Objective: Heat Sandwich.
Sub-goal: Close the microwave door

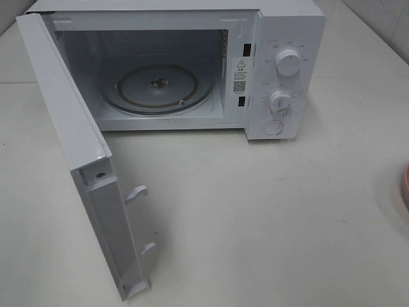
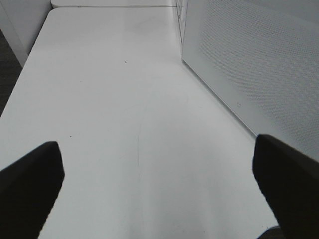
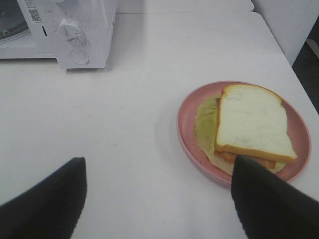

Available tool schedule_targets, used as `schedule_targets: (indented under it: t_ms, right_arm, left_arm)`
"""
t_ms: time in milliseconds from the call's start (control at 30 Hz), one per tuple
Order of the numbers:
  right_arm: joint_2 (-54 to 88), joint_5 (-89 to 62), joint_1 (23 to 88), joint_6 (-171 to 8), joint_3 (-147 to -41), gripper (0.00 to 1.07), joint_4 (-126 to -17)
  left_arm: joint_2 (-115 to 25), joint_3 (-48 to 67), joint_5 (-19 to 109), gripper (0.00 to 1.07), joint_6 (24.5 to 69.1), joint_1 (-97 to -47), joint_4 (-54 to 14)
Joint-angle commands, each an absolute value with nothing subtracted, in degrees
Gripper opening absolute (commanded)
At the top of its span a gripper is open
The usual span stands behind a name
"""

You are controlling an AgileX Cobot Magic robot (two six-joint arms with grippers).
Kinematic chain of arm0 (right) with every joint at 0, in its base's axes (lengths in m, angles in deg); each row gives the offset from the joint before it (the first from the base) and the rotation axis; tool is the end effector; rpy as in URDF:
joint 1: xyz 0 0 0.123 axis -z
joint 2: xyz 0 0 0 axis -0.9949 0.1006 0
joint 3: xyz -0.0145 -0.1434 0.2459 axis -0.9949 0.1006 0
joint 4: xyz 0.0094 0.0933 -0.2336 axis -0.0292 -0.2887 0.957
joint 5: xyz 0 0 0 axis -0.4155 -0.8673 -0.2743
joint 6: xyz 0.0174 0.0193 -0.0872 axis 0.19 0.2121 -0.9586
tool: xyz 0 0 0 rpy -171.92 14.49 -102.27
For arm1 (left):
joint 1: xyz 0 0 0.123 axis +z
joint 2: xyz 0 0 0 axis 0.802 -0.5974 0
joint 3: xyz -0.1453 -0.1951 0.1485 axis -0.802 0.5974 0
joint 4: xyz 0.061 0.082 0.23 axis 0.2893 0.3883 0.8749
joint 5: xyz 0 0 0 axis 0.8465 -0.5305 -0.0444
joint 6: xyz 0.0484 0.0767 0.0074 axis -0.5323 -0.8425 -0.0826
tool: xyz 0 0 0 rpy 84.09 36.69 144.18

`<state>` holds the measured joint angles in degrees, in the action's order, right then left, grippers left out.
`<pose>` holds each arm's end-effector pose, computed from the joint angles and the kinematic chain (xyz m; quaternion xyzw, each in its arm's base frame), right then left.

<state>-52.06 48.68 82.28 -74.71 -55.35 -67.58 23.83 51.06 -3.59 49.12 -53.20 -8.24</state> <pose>-0.0049 -0.0048 0.2820 0.0038 0.8412 -0.0092 0.5406 -0.0048 -0.0040 0.2781 0.0110 0.8485 -0.0185 0.5287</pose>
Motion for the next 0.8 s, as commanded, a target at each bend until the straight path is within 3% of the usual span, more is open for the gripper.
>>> schedule_targets:
  t_ms: [33, 333, 500, 567, 600, 667, 700, 800]
  right_arm:
    - [-53.66, 48.62, 82.68, -75.00, -55.29, 0.76, -67.87]
    - [-53.66, 48.62, 82.68, -75.00, -55.29, 0.76, -67.87]
    - [-53.66, 48.62, 82.68, -75.00, -55.29, 0.76, -67.87]
    - [-53.66, 48.62, 82.68, -75.00, -55.29, 0.76, -67.87]
    - [-53.66, 48.62, 82.68, -75.00, -55.29, 0.76, -67.87]
    - [-53.66, 48.62, 82.68, -75.00, -55.29, 0.76, -67.87]
    - [-53.66, 48.62, 82.68, -75.00, -55.29, 0.76, -67.87]
    - [-53.66, 48.62, 82.68, -75.00, -55.29, 0.76, -67.87]
  left_arm:
    - [25.44, 51.40, -3.02, 0.98, 49.00, -53.43, -8.41]
    - [23.32, 49.28, -2.73, 0.97, 49.41, -53.43, -8.41]
    - [19.08, 48.54, -1.64, 0.88, 49.35, -53.43, -8.41]
    - [15.81, 48.54, -0.49, 0.75, 49.35, -53.43, -8.36]
    - [15.81, 48.54, -0.49, 0.75, 49.35, -53.43, -8.36]
    - [13.75, 48.54, 1.05, 0.65, 49.35, -53.43, -8.36]
    - [11.97, 48.54, 3.34, 0.53, 49.35, -53.43, -8.36]
    - [10.14, 48.65, 6.04, 0.42, 49.35, -53.43, -8.36]
